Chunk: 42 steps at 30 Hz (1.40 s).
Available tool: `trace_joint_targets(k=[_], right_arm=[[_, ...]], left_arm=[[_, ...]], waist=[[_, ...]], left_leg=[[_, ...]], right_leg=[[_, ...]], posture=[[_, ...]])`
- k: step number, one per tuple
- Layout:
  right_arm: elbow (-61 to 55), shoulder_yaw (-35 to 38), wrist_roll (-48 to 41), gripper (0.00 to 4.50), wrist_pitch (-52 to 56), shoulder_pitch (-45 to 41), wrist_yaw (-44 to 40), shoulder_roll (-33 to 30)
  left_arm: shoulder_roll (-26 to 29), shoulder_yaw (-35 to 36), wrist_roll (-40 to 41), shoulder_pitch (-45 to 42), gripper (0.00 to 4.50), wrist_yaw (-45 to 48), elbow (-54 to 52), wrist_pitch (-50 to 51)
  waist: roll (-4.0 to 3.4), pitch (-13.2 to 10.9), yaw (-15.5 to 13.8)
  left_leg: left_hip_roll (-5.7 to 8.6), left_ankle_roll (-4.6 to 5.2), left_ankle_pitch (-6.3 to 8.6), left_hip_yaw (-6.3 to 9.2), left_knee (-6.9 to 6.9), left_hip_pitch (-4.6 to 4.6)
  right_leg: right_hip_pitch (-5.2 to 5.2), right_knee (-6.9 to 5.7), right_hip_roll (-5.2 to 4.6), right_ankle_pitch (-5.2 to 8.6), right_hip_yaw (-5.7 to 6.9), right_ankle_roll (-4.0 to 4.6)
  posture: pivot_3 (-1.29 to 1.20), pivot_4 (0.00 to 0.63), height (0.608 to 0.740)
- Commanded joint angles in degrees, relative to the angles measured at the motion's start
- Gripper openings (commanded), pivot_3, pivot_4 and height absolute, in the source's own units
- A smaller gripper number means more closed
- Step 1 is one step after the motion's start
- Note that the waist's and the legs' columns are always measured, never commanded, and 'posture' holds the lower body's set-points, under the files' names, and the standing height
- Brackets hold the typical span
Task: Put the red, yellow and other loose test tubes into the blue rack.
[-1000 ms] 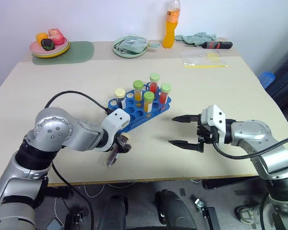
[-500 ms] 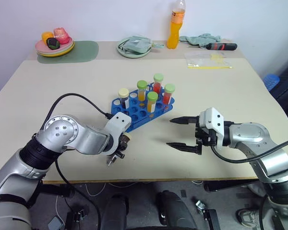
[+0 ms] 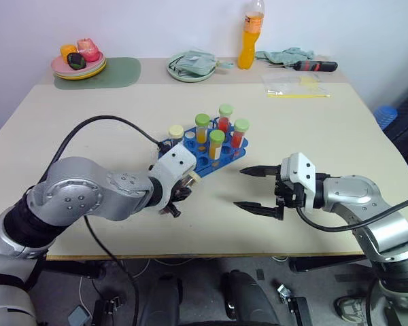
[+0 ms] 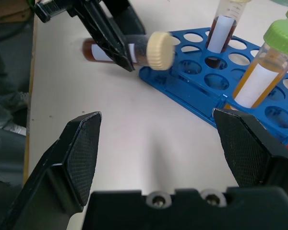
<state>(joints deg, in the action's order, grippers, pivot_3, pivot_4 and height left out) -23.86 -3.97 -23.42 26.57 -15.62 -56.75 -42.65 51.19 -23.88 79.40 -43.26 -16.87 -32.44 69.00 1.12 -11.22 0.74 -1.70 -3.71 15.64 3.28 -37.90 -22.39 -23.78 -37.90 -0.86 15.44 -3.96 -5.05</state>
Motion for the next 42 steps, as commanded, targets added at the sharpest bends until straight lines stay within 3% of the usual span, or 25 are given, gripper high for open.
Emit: trace_joint_targets(k=[1, 5, 12, 19, 28, 42], right_arm=[[-3.21, 1.66, -1.33, 4.13, 0.95, 0.81, 1.70, 0.34], [-4.29, 2.32, -1.71, 4.13, 1.87, 1.88, 3.19, 0.25], [-4.97, 2.11, -2.00, 4.13, 2.61, 2.24, 4.84, 0.86], [-4.64, 0.96, -2.04, 4.13, 2.88, 1.52, 5.51, 2.04], [-4.32, 0.57, -1.84, 4.13, 3.04, 0.88, 5.81, 2.74], [-5.80, 0.98, -2.06, 4.13, 3.02, 2.75, 7.41, 2.97]], left_arm=[[1.02, 0.25, -18.50, 2.61, 0.79, 10.93, -6.30, -10.47], [0.54, 1.80, -38.42, 9.73, 0.79, 18.67, -7.79, -27.78], [-10.26, 9.58, -56.55, 21.99, 0.79, 18.90, -2.69, -47.77], [-23.16, 13.45, -67.74, 28.86, 0.79, 16.32, 2.99, -60.14], [-34.63, 10.63, -71.13, 27.12, 0.79, 23.33, 12.73, -65.32], [-38.04, 12.11, -73.13, 28.73, 0.79, 30.21, 17.25, -65.02]], waist=[[0.00, 0.00, 0.12], [-0.01, 0.00, 0.13], [-0.01, 0.00, -0.05], [0.00, 0.00, -0.14], [-0.01, 0.01, -0.04], [-0.01, 0.01, -0.02]], left_leg=[[0.00, 0.00, 0.00, -0.01, 0.00, 0.00], [-0.02, 0.01, 0.00, -0.01, 0.04, 0.01], [-0.04, 0.02, 0.01, -0.04, 0.03, -0.03], [-0.06, 0.04, 0.02, -0.04, 0.03, -0.02], [-0.05, 0.05, 0.03, 0.00, 0.01, 0.01], [-0.06, 0.07, 0.04, 0.01, 0.01, 0.02]], right_leg=[[-0.01, 0.00, 0.01, 0.00, 0.00, 0.00], [-0.02, 0.03, 0.05, 0.01, -0.02, 0.01], [0.02, 0.18, 0.02, 0.00, -0.03, 0.00], [0.05, 0.20, 0.03, -0.01, -0.03, -0.02], [0.13, 0.24, 0.04, -0.02, 0.01, -0.04], [0.13, 0.23, 0.04, -0.03, 0.01, -0.04]], posture=[[0.00, 0.150, 0.740], [0.00, 0.150, 0.740], [0.00, 0.150, 0.740], [0.00, 0.150, 0.740], [0.00, 0.150, 0.740], [0.00, 0.150, 0.740]])
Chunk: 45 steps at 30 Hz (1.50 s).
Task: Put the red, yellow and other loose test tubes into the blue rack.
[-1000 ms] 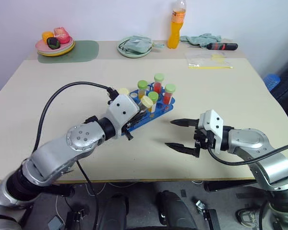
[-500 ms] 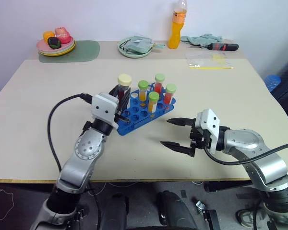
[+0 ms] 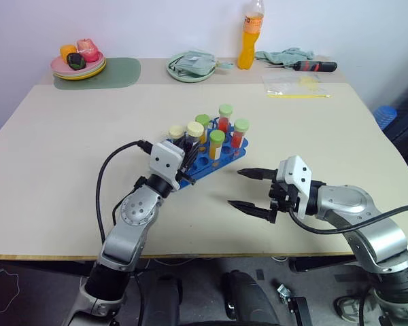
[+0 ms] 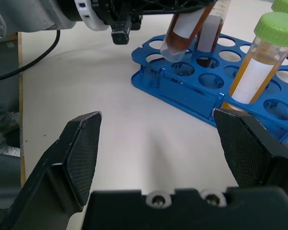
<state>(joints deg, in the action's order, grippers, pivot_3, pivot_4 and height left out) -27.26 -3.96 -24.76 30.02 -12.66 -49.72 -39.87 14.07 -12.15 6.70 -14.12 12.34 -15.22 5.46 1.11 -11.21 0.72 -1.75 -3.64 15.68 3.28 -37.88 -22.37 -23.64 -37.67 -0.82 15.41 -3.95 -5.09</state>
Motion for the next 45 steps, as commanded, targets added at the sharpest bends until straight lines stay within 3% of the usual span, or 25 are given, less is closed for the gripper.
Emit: trace_joint_targets(k=[1, 23, 30, 33, 36, 40, 45], right_arm=[[-2.33, 0.88, -0.70, 4.13, -0.45, -0.29, 0.45, 0.26], [-3.46, 0.72, -1.43, 4.13, 0.75, -0.91, 2.00, 0.61], [-3.72, 0.59, -1.79, 4.13, 1.37, -1.64, 2.02, 0.79], [-3.65, 0.70, -2.00, 4.13, 1.53, -1.96, 1.92, 0.65], [-3.73, 1.47, -2.57, 4.13, 1.79, -2.19, 1.66, 0.12], [-2.00, 4.06, -3.39, 4.13, 1.61, -2.41, 0.21, -1.53], [8.02, 10.19, -2.60, 4.13, -0.23, -3.68, -0.70, -4.65]], left_arm=[[-1.20, 0.33, -0.69, -0.52, 0.79, 1.27, 0.70, -1.79], [-7.13, 1.97, -3.44, -1.10, 0.79, 3.36, 14.27, -14.74], [-7.99, 3.53, -3.66, -0.88, 4.31, 2.28, 14.94, -15.71], [-7.41, 4.70, -2.25, -0.04, 4.47, 2.64, 11.89, -14.20], [-3.18, 8.31, 1.54, 4.04, 4.47, 5.17, 2.81, -9.49], [4.51, 14.56, 9.98, 10.65, 4.47, 9.88, -8.26, -0.84], [15.34, 25.13, 18.01, 21.15, 4.47, 16.79, -15.22, 6.65]], waist=[[0.00, 0.00, -0.01], [-0.03, 0.02, -0.10], [-0.03, 0.02, 0.03], [-0.03, 0.02, 0.06], [-0.05, 0.03, 0.43], [-0.06, 0.03, 0.32], [-0.06, 0.01, 0.19]], left_leg=[[0.00, 0.00, 0.00, 0.00, 0.00, 0.00], [0.01, 0.00, 0.00, 0.00, -0.01, 0.06], [0.00, 0.01, 0.00, 0.01, -0.01, 0.07], [0.00, 0.01, 0.01, 0.02, -0.01, 0.07], [-0.04, 0.03, 0.02, 0.02, 0.01, 0.07], [-0.08, 0.05, 0.03, 0.02, 0.04, 0.12], [-0.07, 0.06, 0.04, -0.05, 0.04, 0.11]], right_leg=[[0.00, 0.00, 0.00, 0.00, 0.00, 0.00], [0.09, 0.02, -0.01, 0.00, 0.01, 0.00], [0.09, 0.01, 0.01, 0.00, 0.01, 0.00], [0.09, 0.01, 0.01, 0.00, 0.01, 0.00], [0.07, 0.01, 0.03, 0.00, 0.00, 0.00], [0.07, -0.04, 0.06, 0.01, 0.01, 0.02], [0.09, 0.05, 0.02, 0.03, 0.00, 0.05]], posture=[[0.00, 0.150, 0.740], [0.00, 0.150, 0.740], [0.00, 0.150, 0.740], [0.00, 0.150, 0.740], [0.00, 0.150, 0.740], [0.00, 0.150, 0.740], [0.00, 0.150, 0.740]])
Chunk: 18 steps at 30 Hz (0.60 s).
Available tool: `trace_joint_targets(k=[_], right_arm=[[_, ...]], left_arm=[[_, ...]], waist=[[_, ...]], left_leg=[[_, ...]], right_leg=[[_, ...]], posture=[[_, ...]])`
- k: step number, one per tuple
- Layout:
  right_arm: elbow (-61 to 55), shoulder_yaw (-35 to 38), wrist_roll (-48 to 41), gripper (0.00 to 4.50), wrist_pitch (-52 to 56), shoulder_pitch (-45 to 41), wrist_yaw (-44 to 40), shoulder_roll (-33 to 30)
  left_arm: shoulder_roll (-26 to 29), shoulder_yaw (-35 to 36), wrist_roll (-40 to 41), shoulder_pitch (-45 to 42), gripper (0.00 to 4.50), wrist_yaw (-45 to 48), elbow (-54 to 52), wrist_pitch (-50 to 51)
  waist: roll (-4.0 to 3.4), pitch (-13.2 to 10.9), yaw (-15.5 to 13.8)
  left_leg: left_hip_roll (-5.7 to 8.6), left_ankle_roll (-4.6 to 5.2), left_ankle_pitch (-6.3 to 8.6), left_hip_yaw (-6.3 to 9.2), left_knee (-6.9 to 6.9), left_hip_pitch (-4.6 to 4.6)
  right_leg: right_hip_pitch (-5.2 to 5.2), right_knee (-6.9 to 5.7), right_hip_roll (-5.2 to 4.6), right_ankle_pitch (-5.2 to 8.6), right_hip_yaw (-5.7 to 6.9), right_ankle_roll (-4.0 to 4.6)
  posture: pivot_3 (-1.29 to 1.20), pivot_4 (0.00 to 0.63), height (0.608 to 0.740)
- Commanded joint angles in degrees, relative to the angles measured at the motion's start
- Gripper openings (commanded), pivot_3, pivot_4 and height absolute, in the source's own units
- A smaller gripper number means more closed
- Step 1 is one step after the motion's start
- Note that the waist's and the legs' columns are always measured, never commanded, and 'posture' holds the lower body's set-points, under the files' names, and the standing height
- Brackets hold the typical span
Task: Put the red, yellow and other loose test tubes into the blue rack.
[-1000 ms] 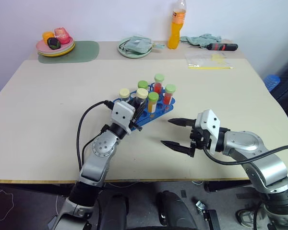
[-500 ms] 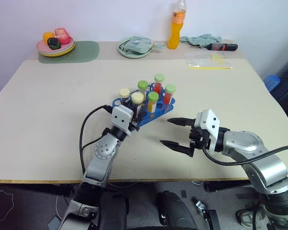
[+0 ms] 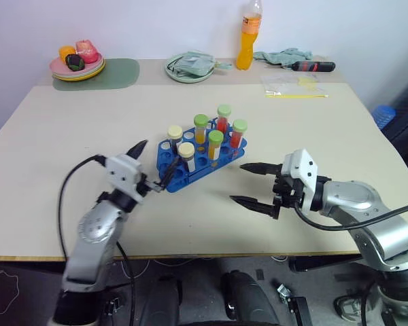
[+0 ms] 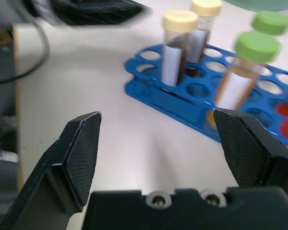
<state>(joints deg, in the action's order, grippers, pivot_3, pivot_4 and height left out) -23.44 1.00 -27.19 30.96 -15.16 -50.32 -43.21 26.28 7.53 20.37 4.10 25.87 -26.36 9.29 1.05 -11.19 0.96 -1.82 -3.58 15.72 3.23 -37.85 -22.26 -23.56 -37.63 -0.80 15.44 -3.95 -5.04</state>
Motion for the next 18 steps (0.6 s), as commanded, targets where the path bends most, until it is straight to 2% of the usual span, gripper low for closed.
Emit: trace_joint_targets(k=[1, 5, 8, 18], right_arm=[[6.00, 6.39, 0.05, 4.13, -1.78, -1.00, -0.44, -2.11], [10.97, 9.54, 1.24, 4.13, -4.19, 0.58, -1.95, -4.73], [13.38, 11.21, 1.76, 4.13, -5.29, 2.08, -2.87, -5.76], [13.12, 12.01, 1.51, 4.13, -6.22, 4.79, -3.52, -5.65]], left_arm=[[4.52, 6.66, 4.99, 4.42, 4.47, 4.12, -4.46, 3.72], [7.50, 9.80, 4.82, 7.39, 4.47, 6.28, -2.93, 3.92], [8.85, 12.17, 4.16, 6.55, 4.47, 7.08, 0.31, 3.40], [9.44, 12.09, 2.37, 6.02, 4.47, 8.58, 2.90, 2.73]], waist=[[0.00, -0.01, -0.17], [0.00, -0.01, -0.27], [-0.01, -0.01, -0.12], [-0.01, -0.01, 0.06]], left_leg=[[0.00, 0.00, 0.00, 0.00, 0.00, 0.00], [0.01, 0.00, 0.00, -0.01, 0.00, -0.04], [-0.01, 0.01, 0.00, -0.01, 0.01, -0.04], [-0.02, 0.01, 0.01, -0.03, 0.02, -0.04]], right_leg=[[0.00, 0.00, 0.00, 0.04, 0.00, 0.07], [0.02, 0.11, -0.01, 0.10, 0.01, 0.19], [0.01, 0.13, 0.01, 0.10, 0.01, 0.18], [0.01, 0.13, 0.01, 0.06, -0.01, 0.12]], posture=[[0.00, 0.150, 0.740], [0.00, 0.150, 0.740], [0.00, 0.150, 0.740], [0.00, 0.150, 0.740]])
